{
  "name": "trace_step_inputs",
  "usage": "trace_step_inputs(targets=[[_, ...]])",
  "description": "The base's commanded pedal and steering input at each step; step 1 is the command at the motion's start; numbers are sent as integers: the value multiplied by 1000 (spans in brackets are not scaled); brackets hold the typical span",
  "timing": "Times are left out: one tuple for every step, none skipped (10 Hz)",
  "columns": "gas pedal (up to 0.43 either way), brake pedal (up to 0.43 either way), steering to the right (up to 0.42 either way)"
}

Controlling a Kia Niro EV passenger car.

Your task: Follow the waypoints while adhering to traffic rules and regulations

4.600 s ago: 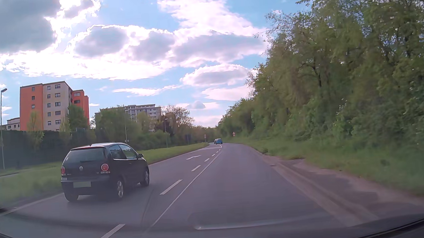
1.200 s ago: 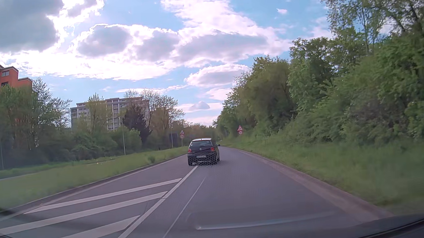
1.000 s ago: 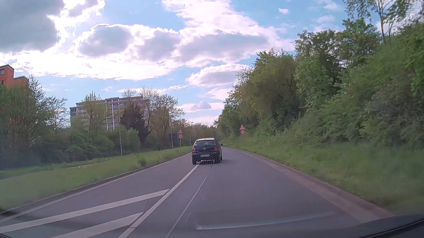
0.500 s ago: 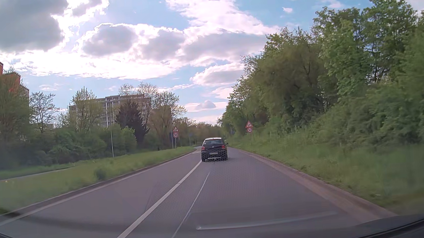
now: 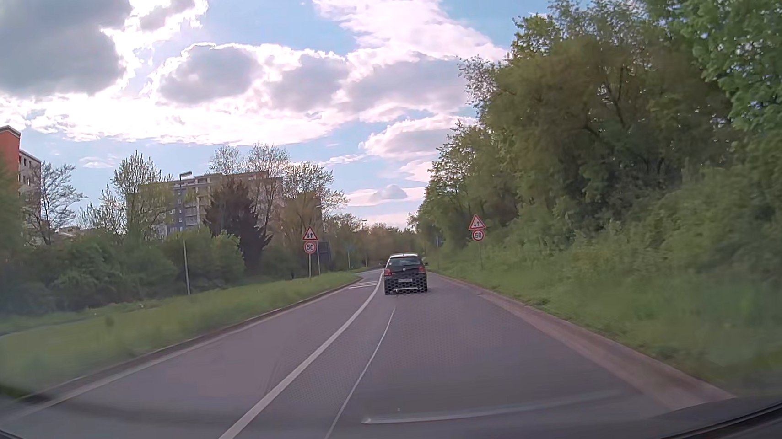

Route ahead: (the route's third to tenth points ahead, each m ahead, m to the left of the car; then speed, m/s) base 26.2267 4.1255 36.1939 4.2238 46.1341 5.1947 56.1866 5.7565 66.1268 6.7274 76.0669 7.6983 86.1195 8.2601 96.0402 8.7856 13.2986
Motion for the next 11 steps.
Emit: trace_step_inputs(targets=[[79,0,-18],[79,0,-18],[79,0,-18],[79,0,-18],[79,0,-18],[79,0,-19],[79,0,-18],[79,0,-18],[79,0,-18],[79,0,-18],[79,0,-18]])
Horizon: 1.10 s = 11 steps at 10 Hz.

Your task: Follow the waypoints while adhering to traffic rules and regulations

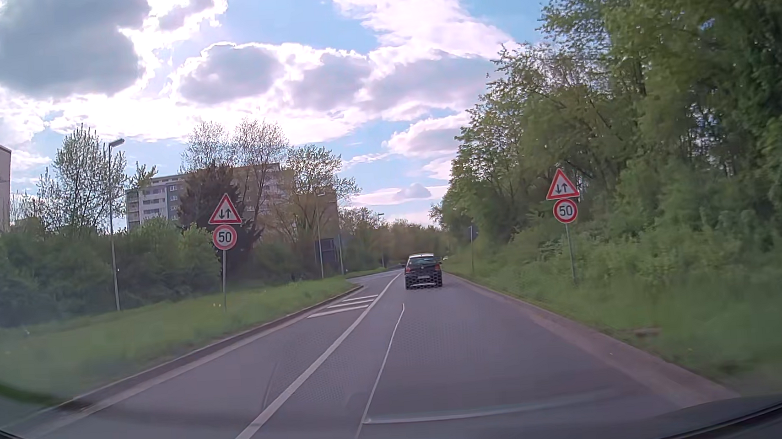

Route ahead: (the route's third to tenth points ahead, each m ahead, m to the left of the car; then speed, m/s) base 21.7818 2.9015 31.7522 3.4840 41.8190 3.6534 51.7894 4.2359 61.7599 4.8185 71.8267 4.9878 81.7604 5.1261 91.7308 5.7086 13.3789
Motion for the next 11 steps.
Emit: trace_step_inputs(targets=[[79,0,-18],[79,0,-18],[79,0,-18],[79,0,-18],[79,0,-19],[79,0,-18],[79,0,-17],[79,0,-17],[79,0,-15],[79,0,-11],[79,0,-10]])
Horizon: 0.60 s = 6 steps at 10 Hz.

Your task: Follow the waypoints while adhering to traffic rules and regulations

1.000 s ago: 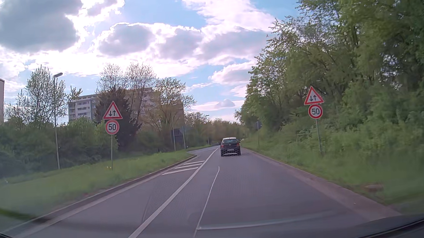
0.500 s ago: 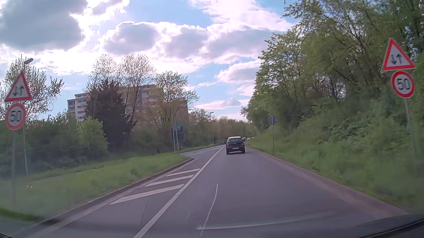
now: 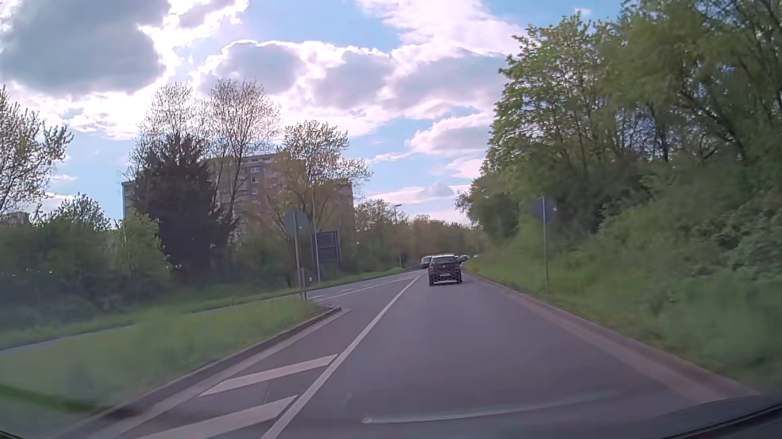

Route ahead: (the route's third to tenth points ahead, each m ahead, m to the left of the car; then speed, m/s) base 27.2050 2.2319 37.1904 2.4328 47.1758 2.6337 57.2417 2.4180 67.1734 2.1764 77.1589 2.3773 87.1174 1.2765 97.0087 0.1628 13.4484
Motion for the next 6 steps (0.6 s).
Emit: trace_step_inputs(targets=[[79,0,-6],[79,0,-5],[67,0,-4],[59,0,-2],[59,0,-2],[59,0,-1]])
